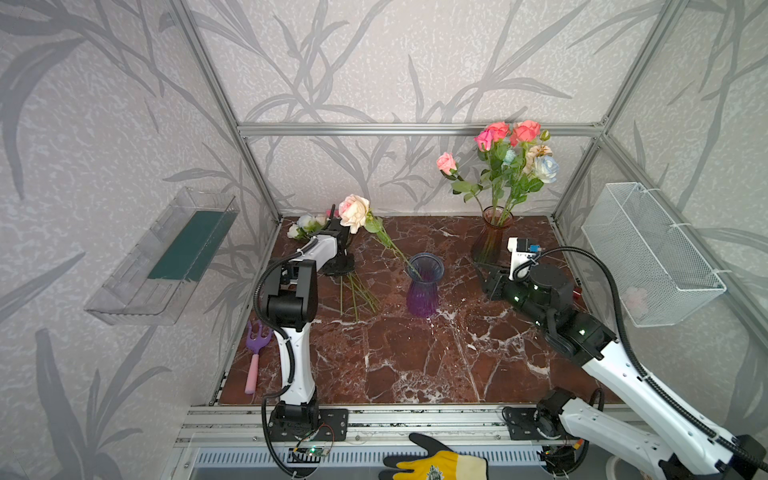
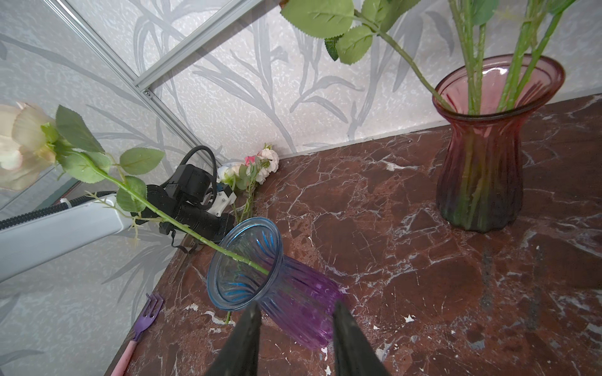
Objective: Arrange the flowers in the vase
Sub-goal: 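Grasp a pale pink peony stem in the pile with left gripper, then lift the peony upright and carry it above the vase with left gripper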
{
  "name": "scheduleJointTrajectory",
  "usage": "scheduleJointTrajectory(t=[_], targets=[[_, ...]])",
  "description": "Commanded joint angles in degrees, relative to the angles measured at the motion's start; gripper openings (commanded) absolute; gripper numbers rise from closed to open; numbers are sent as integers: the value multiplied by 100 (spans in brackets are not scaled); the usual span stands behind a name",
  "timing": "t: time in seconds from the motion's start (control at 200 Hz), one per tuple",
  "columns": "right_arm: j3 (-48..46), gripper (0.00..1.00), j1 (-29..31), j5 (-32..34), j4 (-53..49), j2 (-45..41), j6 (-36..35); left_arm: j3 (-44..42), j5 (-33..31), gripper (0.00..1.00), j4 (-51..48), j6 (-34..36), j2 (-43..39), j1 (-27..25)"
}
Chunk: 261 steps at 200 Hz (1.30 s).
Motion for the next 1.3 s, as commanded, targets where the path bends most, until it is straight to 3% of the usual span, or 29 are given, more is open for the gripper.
scheduleJointTrajectory(t=[0.0, 0.47, 0.655, 0.75, 0.855, 1.025, 1.299], targets=[[123, 38, -20, 110, -3, -135, 68, 26, -94, 5, -146, 146, -541, -147], [312, 38, -18, 45, -205, -235, 102, -185, -610, 0, 64, -253, -2027, -430], [499, 38, -15, -106, -311, -123, -16, -813, -578, 0, 985, -433, -3538, -430], [673, 38, -15, -216, -357, -9, -135, -1435, -456, 0, 1831, -350, -4534, -433], [864, 38, -14, -280, -402, 125, -207, -1565, -525, 0, 2064, -137, -5305, -400], [1205, 37, -2, -399, -520, 280, -282, -1466, -109, 0, 1963, 328, -6016, -386], [1532, 38, -3, -477, -669, 332, -531, -920, 2201, 0, 1598, 390, -6686, -414]])
